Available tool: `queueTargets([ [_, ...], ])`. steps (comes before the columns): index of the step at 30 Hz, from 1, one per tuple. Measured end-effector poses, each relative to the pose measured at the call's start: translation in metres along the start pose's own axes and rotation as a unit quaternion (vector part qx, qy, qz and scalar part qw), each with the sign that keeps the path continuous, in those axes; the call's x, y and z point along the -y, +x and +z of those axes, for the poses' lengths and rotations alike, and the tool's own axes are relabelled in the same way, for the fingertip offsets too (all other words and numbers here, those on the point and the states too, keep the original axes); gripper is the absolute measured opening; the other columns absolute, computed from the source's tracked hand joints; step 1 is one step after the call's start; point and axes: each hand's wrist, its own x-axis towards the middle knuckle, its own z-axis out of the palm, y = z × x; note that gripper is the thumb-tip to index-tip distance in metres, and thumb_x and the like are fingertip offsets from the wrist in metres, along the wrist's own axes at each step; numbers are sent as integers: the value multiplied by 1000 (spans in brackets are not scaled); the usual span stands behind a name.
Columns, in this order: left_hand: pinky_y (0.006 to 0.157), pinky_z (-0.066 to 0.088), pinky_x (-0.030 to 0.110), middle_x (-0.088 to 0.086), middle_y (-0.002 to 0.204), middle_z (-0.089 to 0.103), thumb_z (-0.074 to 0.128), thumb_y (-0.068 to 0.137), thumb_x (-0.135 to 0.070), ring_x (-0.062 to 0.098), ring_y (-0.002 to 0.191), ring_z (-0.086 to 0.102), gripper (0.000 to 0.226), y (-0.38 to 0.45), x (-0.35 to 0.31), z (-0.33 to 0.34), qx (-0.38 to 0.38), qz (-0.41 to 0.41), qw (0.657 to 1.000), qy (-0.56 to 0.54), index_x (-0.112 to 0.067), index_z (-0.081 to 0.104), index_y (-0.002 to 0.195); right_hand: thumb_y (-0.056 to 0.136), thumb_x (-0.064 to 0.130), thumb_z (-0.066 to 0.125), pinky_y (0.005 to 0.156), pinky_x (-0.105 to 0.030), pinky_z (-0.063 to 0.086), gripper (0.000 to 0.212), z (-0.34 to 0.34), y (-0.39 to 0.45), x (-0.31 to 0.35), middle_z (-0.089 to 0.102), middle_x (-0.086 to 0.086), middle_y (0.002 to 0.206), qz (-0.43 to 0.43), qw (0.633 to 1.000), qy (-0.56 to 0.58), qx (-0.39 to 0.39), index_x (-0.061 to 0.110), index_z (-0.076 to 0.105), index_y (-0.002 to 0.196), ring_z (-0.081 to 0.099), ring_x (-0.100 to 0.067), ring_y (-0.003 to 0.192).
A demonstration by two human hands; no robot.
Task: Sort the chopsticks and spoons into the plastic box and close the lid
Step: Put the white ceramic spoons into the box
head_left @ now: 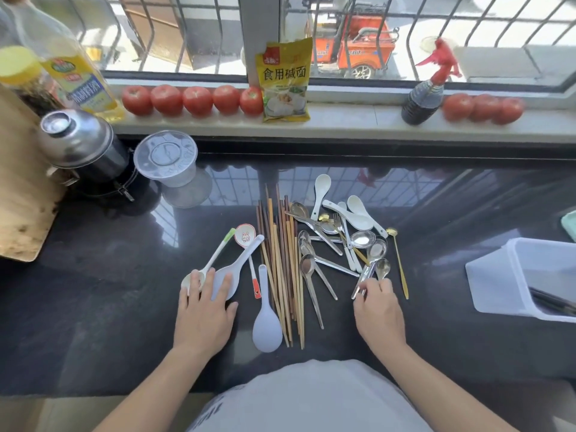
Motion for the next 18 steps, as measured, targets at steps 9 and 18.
queueTargets([
  [9,114,30,61,15,158,40,66,91,-38,47,146,28,64,3,2,-1,-2,-8,1000,-12,-24,47,150,98,24,57,75,-35,40,16,-8,26,-17,39,1,107,123,991,29,48,20,53,112,52,-27,89],
  [18,117,31,58,15,158,39,70,84,-15,44,148,26,66,-11,-26,-18,-68,10,994,-88,-19,50,147,93,15,60,96,-43,46,32,-5,64,20,54,-12,125,-134,991,-9,-27,8,62,125,52,-33,115],
])
